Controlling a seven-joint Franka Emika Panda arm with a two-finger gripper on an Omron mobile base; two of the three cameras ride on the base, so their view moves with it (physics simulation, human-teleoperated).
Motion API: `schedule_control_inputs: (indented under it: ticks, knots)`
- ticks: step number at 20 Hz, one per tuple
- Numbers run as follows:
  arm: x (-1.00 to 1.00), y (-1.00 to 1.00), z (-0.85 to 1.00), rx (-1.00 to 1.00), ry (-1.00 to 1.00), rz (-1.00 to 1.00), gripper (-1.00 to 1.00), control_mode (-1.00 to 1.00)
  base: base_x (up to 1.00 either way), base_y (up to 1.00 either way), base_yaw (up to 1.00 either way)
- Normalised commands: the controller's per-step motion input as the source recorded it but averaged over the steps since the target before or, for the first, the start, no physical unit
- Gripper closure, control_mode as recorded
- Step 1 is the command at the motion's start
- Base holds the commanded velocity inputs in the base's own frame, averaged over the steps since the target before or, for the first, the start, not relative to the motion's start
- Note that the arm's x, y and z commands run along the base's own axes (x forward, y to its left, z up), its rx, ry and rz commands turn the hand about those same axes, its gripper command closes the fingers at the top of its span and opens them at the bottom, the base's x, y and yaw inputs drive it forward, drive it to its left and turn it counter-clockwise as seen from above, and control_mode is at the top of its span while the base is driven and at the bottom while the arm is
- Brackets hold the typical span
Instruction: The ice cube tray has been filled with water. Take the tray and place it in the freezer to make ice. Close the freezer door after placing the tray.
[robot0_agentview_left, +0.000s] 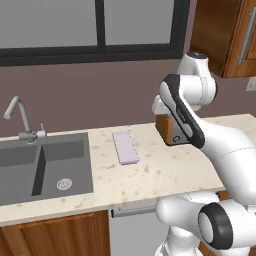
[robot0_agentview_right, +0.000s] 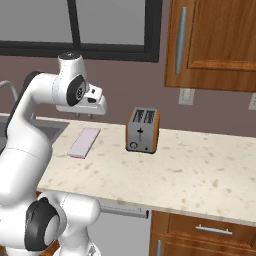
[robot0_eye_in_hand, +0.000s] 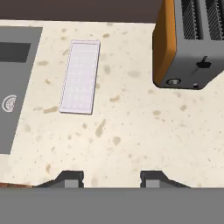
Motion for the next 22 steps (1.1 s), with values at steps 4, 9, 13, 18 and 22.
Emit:
schedule_control_inputs:
  ticks: [4, 9, 13, 18, 22]
  knots:
    - [0.0, 0.01, -0.08, 0.0, -0.06, -0.03, -1.0, -1.0, 0.0, 0.0, 0.0]
    - [-0.04, 0.09, -0.49, 0.0, -0.05, -0.12, -1.0, -1.0, 0.0, 0.0, 0.0]
    - [0.0, 0.11, -0.48, 0.0, -0.08, -0.18, -1.0, -1.0, 0.0, 0.0, 0.0]
    - [0.18, 0.08, -0.31, 0.03, -0.09, -0.18, -1.0, -1.0, 0.0, 0.0, 0.0]
    - [0.31, 0.1, -0.15, 0.09, -0.04, -0.2, -1.0, -1.0, 0.0, 0.0, 0.0]
